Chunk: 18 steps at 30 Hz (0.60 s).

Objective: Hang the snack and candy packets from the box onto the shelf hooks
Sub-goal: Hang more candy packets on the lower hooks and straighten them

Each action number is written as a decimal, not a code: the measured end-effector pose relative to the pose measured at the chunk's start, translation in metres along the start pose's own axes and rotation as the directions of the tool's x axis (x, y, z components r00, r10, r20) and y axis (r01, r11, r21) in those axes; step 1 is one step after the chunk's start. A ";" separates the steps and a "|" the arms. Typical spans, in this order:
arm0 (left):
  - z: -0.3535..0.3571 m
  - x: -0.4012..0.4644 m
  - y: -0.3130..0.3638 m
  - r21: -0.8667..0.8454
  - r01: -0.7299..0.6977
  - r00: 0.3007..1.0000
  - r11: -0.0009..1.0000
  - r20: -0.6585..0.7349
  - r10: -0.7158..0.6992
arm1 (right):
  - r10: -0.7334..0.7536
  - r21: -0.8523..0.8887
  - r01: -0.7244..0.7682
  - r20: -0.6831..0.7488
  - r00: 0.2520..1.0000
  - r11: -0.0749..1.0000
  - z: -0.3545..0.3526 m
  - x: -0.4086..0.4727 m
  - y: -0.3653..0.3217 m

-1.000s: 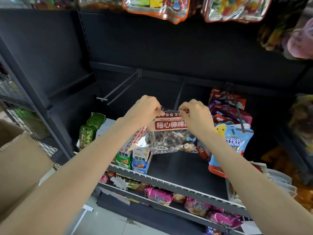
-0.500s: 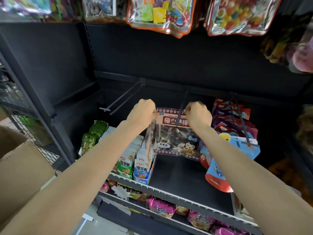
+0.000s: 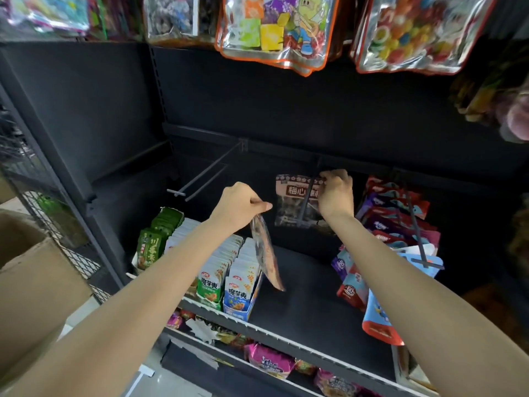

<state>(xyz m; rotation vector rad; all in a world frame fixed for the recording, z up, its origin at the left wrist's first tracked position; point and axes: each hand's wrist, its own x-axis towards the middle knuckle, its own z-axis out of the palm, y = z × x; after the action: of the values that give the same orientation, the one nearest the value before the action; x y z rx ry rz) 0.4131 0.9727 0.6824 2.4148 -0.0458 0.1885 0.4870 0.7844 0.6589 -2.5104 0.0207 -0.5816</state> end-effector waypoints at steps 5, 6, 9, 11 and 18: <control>0.006 -0.011 0.001 -0.343 0.161 0.987 0.926 0.039 -0.158 | -0.032 0.210 0.027 0.021 0.999 0.977 -0.026 -0.048 -0.004; 0.007 -0.014 0.002 -0.391 0.197 0.980 0.899 0.056 -0.191 | 0.012 0.266 -0.031 0.073 0.997 0.963 -0.030 -0.058 -0.004; 0.008 -0.021 0.003 -0.505 0.290 0.956 0.813 0.108 -0.274 | 0.094 0.405 -0.241 0.350 0.932 0.882 -0.040 -0.085 -0.008; 0.008 -0.026 0.005 -0.600 0.350 0.932 0.719 0.145 -0.333 | 0.060 0.422 -0.299 0.494 0.868 0.856 -0.048 -0.101 -0.015; 0.005 -0.040 0.013 -0.578 0.234 0.972 0.782 0.161 -0.172 | -0.039 0.458 -0.330 0.629 0.776 0.826 -0.064 -0.132 -0.027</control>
<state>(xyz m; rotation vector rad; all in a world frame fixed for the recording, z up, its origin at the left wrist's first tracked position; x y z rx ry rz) 0.3734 0.9590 0.6814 1.7750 0.1001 -0.0487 0.3384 0.7920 0.6679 -1.9794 -0.1654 0.3077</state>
